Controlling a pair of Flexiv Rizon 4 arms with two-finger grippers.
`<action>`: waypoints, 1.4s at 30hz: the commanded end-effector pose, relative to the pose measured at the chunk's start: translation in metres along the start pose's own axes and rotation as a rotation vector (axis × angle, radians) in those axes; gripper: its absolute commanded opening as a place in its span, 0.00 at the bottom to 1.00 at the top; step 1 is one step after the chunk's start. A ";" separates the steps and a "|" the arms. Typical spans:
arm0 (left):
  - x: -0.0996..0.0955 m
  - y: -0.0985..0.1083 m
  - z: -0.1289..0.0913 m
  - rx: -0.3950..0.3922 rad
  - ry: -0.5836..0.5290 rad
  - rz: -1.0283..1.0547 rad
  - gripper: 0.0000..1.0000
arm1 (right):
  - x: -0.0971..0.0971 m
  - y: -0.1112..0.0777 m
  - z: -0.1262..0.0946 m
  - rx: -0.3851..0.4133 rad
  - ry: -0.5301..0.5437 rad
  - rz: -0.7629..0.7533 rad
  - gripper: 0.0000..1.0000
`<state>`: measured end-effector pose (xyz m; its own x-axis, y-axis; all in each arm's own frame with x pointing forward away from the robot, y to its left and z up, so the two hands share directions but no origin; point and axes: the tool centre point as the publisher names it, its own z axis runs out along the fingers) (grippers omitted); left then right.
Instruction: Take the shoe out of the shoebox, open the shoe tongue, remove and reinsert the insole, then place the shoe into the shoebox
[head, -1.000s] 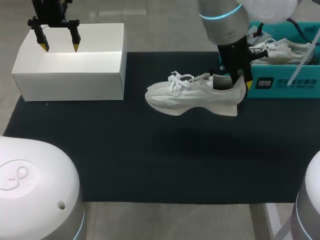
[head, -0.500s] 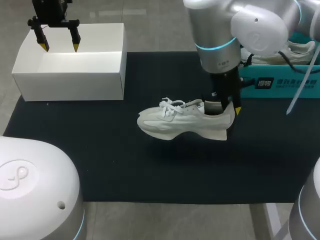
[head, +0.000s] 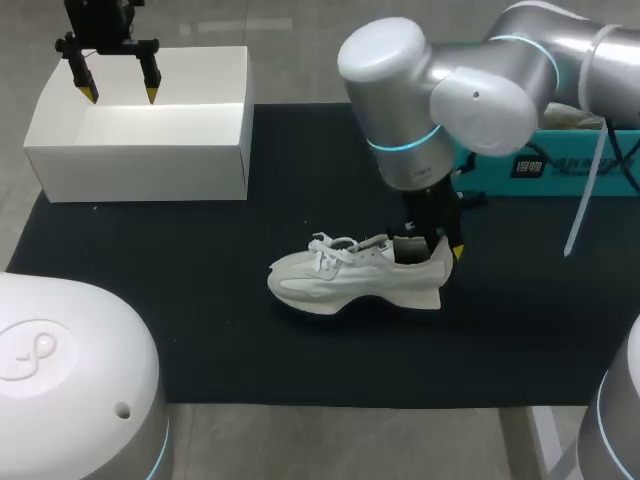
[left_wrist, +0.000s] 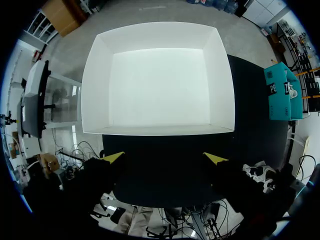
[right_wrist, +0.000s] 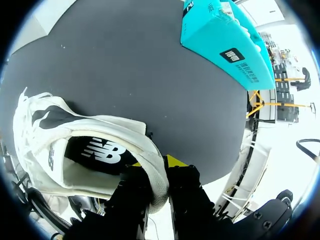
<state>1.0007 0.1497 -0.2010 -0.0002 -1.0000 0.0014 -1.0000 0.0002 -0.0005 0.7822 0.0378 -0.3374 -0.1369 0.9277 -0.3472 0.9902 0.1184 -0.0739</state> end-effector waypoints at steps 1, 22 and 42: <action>0.000 0.000 -0.001 0.000 -0.001 0.000 1.00 | 0.008 0.005 0.015 0.009 -0.003 -0.004 0.00; 0.000 0.000 -0.001 0.000 -0.001 0.000 1.00 | -0.016 0.002 0.036 0.030 -0.003 0.073 0.00; 0.000 0.000 -0.001 0.000 -0.001 0.000 1.00 | -0.021 -0.006 0.033 0.077 -0.022 0.076 1.00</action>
<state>1.0007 0.1497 -0.2010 -0.0003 -1.0000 0.0015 -1.0000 0.0003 -0.0005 0.7803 0.0029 -0.3760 -0.0598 0.9270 -0.3703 0.9922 0.0144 -0.1242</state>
